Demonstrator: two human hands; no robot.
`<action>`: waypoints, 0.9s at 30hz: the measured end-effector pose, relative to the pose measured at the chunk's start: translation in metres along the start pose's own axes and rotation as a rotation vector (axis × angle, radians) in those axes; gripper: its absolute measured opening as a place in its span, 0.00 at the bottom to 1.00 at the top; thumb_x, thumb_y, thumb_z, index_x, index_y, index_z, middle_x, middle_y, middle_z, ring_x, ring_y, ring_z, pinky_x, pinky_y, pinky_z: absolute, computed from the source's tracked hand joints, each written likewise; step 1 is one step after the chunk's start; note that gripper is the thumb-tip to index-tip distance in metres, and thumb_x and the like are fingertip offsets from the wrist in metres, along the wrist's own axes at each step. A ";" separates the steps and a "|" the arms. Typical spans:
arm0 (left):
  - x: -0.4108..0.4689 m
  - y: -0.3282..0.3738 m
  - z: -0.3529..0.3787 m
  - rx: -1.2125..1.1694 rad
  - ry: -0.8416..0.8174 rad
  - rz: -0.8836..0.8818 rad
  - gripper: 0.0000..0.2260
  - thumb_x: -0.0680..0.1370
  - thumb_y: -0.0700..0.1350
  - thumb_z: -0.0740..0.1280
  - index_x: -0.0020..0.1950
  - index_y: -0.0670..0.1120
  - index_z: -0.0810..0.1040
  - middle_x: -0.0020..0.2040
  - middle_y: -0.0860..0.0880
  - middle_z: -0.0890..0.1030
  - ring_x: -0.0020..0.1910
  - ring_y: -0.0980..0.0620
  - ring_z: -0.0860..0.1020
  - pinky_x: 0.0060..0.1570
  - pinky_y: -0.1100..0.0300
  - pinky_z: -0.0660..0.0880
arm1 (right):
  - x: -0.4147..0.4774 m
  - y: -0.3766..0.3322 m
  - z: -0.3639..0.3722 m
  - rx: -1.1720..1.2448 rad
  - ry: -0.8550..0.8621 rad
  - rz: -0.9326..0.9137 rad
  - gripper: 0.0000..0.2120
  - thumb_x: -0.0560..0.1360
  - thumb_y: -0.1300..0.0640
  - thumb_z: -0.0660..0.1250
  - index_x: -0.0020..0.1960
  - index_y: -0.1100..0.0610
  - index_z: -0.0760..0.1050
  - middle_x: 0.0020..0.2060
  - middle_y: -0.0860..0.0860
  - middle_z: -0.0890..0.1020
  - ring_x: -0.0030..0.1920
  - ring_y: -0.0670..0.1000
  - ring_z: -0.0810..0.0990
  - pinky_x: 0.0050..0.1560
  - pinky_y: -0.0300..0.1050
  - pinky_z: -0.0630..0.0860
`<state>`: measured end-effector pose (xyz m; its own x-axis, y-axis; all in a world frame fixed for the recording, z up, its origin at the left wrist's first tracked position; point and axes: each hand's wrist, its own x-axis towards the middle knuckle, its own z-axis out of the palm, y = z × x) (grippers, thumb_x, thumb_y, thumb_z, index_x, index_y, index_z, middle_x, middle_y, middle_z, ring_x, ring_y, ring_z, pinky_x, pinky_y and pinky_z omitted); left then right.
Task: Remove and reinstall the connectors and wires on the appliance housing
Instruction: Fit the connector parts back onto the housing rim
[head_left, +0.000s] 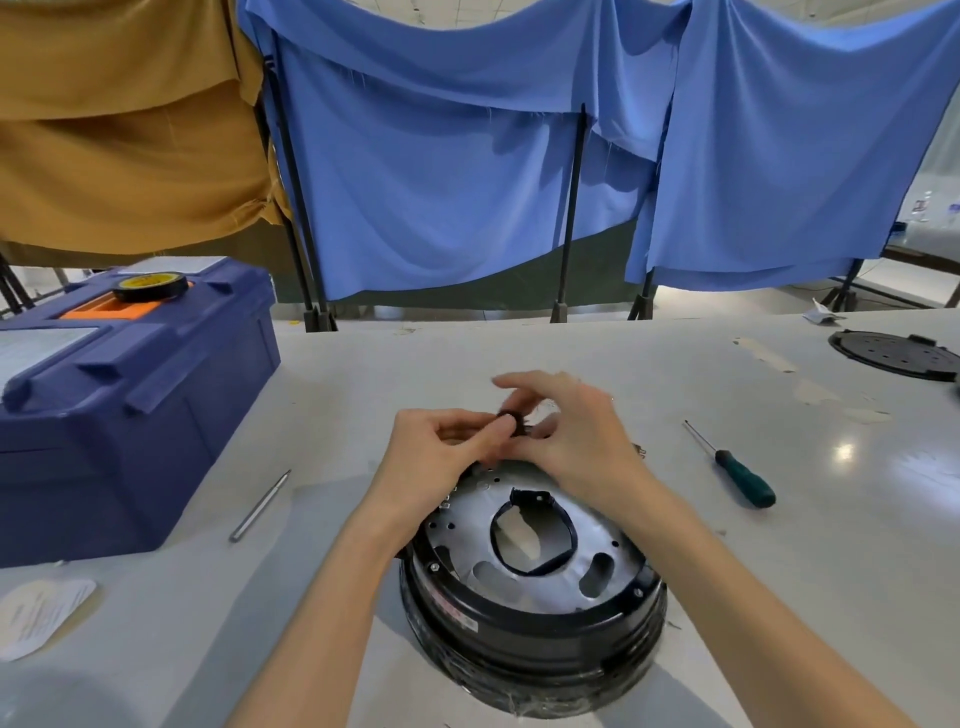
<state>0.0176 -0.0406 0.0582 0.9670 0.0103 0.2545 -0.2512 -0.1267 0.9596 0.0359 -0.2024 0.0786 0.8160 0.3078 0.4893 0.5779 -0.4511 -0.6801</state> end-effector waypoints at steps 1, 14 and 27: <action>-0.001 0.000 -0.002 -0.027 -0.002 -0.012 0.09 0.69 0.52 0.75 0.44 0.49 0.86 0.38 0.49 0.86 0.38 0.54 0.84 0.37 0.70 0.76 | 0.000 -0.004 0.006 -0.027 -0.023 -0.029 0.26 0.65 0.62 0.79 0.62 0.53 0.78 0.42 0.43 0.79 0.46 0.50 0.78 0.49 0.48 0.79; -0.032 -0.040 -0.072 0.147 0.197 -0.084 0.11 0.72 0.28 0.69 0.43 0.45 0.79 0.37 0.49 0.84 0.38 0.53 0.80 0.33 0.65 0.70 | -0.002 -0.002 0.041 -0.226 -0.366 -0.008 0.23 0.67 0.47 0.77 0.59 0.55 0.81 0.54 0.50 0.83 0.56 0.51 0.77 0.60 0.46 0.71; -0.041 -0.054 -0.068 0.141 0.184 -0.093 0.12 0.68 0.30 0.73 0.37 0.47 0.82 0.32 0.54 0.81 0.25 0.59 0.63 0.29 0.68 0.64 | -0.008 0.006 0.056 -0.312 -0.384 0.055 0.42 0.62 0.37 0.76 0.71 0.54 0.71 0.68 0.50 0.71 0.69 0.51 0.61 0.67 0.44 0.60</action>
<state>-0.0114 0.0329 0.0042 0.9585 0.2073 0.1955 -0.1402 -0.2540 0.9570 0.0328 -0.1603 0.0400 0.8245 0.5362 0.1808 0.5506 -0.6864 -0.4751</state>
